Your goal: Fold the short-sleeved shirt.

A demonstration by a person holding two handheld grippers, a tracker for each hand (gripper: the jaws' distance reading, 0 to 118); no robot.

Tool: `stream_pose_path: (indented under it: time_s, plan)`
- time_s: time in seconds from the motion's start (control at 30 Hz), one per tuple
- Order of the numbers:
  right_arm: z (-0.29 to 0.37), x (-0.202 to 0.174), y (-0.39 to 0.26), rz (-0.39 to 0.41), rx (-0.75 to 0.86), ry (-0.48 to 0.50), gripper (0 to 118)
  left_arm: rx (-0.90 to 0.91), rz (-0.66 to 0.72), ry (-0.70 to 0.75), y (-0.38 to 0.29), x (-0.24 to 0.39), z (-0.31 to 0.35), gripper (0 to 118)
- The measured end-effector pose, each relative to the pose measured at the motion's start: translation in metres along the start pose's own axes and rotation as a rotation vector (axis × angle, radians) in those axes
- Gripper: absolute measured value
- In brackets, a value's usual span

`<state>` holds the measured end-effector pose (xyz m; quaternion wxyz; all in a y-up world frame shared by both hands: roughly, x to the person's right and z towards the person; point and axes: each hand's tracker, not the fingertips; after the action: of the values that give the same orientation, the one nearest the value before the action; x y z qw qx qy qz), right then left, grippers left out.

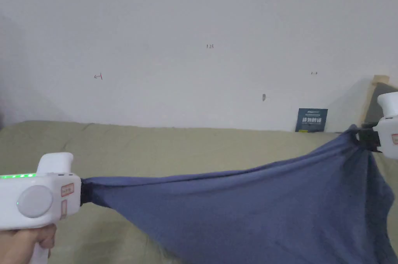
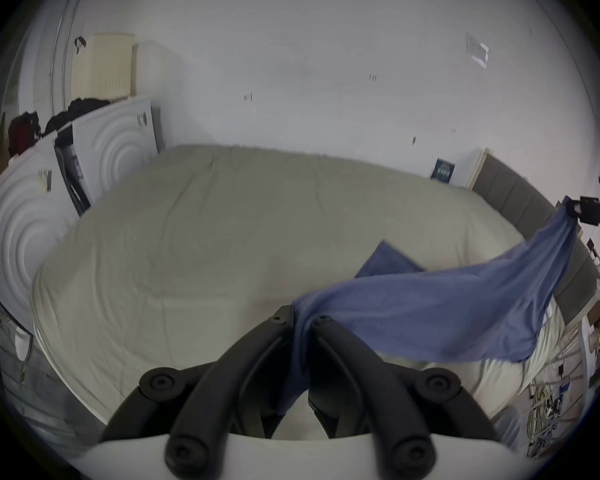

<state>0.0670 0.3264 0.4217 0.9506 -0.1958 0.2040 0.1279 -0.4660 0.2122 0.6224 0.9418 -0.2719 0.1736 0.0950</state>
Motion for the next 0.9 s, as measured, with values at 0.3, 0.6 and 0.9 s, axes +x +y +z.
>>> stream_pose_path:
  time_s: [0.3, 0.6, 0.9]
  plan:
    - [0.051, 0.027, 0.035, -0.104, 0.123, -0.012, 0, 0.134, 0.003, -0.002, 0.104, 0.020, 0.075, 5]
    - [0.048, 0.026, 0.067, -0.181, 0.170, 0.016, 0, 0.174, -0.034, 0.062, 0.149, 0.020, 0.106, 5]
    - [0.013, 0.021, 0.116, -0.159, 0.156, 0.010, 0, 0.151, -0.011, 0.117, 0.175, 0.015, 0.079, 5]
